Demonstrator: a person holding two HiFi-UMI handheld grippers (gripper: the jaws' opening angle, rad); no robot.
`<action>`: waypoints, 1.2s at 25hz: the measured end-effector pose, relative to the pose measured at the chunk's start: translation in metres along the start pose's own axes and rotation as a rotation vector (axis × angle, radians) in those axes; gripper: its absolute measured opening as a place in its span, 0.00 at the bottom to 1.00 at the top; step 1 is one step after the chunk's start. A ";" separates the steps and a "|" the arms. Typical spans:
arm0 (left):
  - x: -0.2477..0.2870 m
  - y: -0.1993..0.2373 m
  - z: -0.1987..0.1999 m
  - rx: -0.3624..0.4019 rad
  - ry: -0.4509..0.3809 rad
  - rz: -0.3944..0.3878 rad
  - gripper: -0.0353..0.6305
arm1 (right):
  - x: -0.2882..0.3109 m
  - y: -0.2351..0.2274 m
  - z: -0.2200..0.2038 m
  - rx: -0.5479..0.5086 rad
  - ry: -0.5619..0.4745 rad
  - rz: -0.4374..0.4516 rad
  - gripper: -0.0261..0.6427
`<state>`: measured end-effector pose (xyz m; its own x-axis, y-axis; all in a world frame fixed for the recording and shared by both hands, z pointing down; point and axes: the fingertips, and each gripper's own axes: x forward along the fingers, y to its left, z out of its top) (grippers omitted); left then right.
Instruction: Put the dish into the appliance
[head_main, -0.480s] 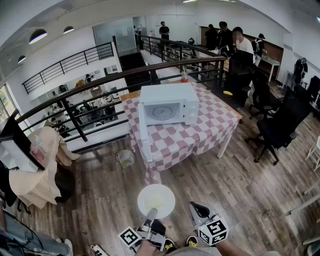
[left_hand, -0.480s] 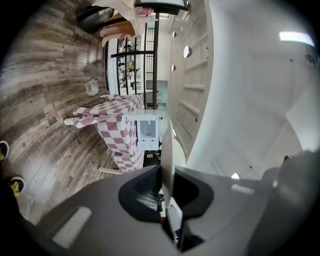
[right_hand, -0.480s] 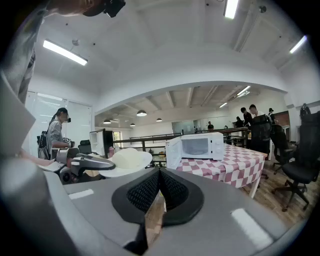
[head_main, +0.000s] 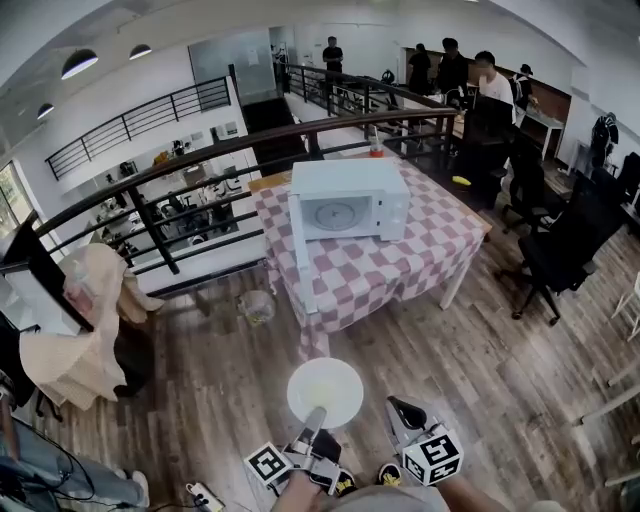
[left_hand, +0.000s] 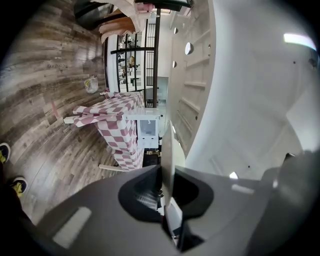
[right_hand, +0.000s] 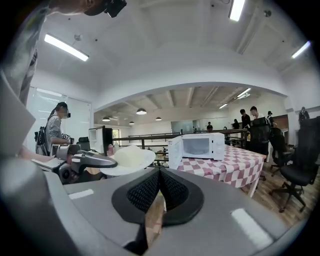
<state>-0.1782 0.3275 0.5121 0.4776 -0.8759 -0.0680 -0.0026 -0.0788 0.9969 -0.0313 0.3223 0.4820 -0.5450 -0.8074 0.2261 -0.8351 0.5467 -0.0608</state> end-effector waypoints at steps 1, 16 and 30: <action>-0.001 0.000 0.001 -0.001 0.003 0.002 0.09 | 0.001 0.002 0.000 0.010 -0.003 -0.004 0.04; -0.007 0.007 0.023 0.001 0.010 0.000 0.09 | 0.007 -0.006 -0.001 0.050 -0.035 -0.101 0.04; 0.044 0.010 0.025 0.010 0.036 -0.004 0.09 | 0.036 -0.041 0.001 0.058 -0.048 -0.110 0.04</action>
<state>-0.1793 0.2764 0.5182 0.5085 -0.8581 -0.0706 -0.0095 -0.0875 0.9961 -0.0168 0.2707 0.4920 -0.4518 -0.8723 0.1873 -0.8921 0.4418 -0.0942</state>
